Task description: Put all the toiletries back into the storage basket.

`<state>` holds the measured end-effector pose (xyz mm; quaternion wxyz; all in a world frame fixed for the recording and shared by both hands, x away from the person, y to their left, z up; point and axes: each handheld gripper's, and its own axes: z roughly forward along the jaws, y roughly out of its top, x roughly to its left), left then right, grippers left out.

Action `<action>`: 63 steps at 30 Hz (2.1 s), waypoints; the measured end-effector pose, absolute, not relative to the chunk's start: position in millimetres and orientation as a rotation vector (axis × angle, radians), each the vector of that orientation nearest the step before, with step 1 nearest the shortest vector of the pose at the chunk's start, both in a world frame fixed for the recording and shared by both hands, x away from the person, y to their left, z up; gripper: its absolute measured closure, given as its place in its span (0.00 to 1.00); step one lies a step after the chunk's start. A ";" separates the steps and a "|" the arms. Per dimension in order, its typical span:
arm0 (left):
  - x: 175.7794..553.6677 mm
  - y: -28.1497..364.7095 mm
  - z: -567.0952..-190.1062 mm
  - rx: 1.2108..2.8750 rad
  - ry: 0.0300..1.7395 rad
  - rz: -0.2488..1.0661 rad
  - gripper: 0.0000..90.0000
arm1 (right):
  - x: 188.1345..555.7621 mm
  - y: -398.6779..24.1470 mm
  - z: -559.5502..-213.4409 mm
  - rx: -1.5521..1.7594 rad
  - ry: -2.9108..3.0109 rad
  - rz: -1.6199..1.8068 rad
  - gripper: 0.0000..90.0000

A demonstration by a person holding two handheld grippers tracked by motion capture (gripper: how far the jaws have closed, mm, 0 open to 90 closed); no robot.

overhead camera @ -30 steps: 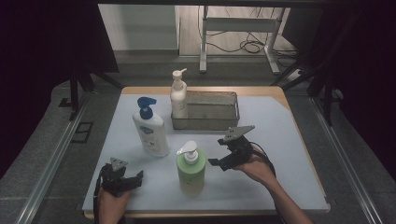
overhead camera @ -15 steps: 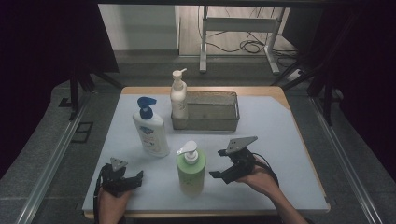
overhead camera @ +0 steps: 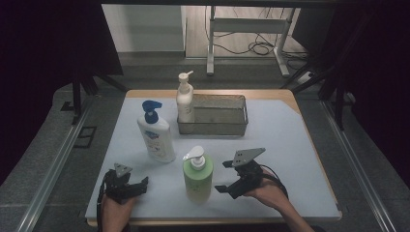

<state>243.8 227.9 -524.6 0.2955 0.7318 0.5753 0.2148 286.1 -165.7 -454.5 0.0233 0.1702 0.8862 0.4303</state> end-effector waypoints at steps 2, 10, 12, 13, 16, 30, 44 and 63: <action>243.8 227.9 -524.6 1.947 1.531 0.571 0.13 | 283.5 -163.6 -453.8 0.515 2.750 1.338 0.12; 243.8 227.8 -524.6 1.946 1.530 0.571 0.13 | 278.3 -150.2 -448.4 0.484 2.765 1.365 0.07; 243.8 227.8 -524.7 1.946 1.530 0.572 0.13 | 278.1 -146.3 -446.3 0.478 2.760 1.371 0.07; 243.8 227.8 -524.7 1.945 1.530 0.572 0.13 | 278.1 -144.4 -445.5 0.475 2.759 1.374 0.07; 243.8 227.8 -524.7 1.945 1.530 0.572 0.13 | 277.4 -139.9 -442.8 0.468 2.758 1.385 0.07; 243.8 227.9 -524.5 1.947 1.531 0.569 0.13 | 275.1 -119.8 -431.2 0.415 2.747 1.383 0.04; 243.9 227.9 -524.4 1.948 1.531 0.569 0.13 | 272.9 -103.0 -425.8 0.362 2.738 1.343 0.05; 243.9 227.9 -524.5 1.948 1.531 0.569 0.13 | 275.1 -96.7 -426.3 0.368 2.704 1.353 0.13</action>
